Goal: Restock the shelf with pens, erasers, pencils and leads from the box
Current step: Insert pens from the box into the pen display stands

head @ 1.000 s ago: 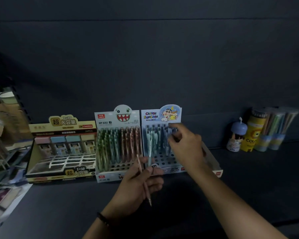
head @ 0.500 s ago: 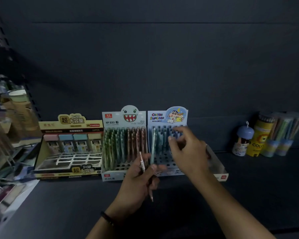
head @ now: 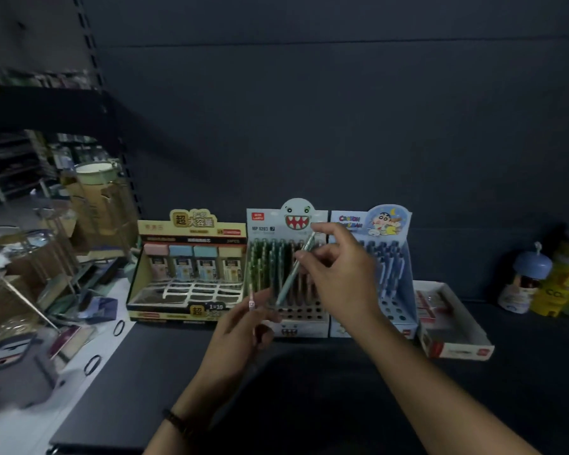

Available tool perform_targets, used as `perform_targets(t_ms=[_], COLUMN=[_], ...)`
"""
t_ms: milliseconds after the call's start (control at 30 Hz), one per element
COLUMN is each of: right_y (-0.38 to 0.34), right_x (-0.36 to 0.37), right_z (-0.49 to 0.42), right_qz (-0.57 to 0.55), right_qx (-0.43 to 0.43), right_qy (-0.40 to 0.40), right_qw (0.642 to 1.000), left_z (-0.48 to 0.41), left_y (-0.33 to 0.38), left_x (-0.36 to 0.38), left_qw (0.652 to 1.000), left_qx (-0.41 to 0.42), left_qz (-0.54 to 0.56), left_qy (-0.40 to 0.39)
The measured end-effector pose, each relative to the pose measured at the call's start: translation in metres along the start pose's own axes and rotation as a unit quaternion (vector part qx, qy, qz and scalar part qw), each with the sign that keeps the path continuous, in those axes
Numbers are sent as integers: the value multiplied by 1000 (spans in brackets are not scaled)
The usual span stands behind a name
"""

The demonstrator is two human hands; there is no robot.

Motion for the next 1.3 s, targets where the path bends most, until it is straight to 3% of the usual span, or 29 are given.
perform_targets(t_ms=[100, 233, 567, 833, 1100, 1300], right_y=[0, 7, 6, 5, 3, -16], right_x=[16, 35, 63, 65, 34, 10], right_z=[1, 3, 10, 7, 14, 8], right_qz=[34, 62, 132, 188, 25, -71], right_qx=[-21, -42, -62, -64, 0, 5], right_qy=[-3, 8, -24, -79, -65, -135], right_qw=[999, 997, 989, 977, 998, 988], left_z=[-3, 6, 6, 15, 18, 14], left_y=[-7, 8, 5, 14, 14, 12], left_x=[-21, -20, -33, -27, -10, 14], left_qw=[997, 987, 986, 969, 962, 969], left_qx=[-30, 18, 18, -37, -44, -45], left_qz=[67, 160, 164, 243, 263, 233], left_qy=[35, -4, 25, -20, -64, -71])
Point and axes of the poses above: each hand's wrist, its own z-axis away from the middle knuckle, its own x-axis out of the palm, y = z × x, the point moved 6 cm from there along -z, towards the middle knuckle, and after that the axes turned 1 degree about z, right-handed, at the moved point
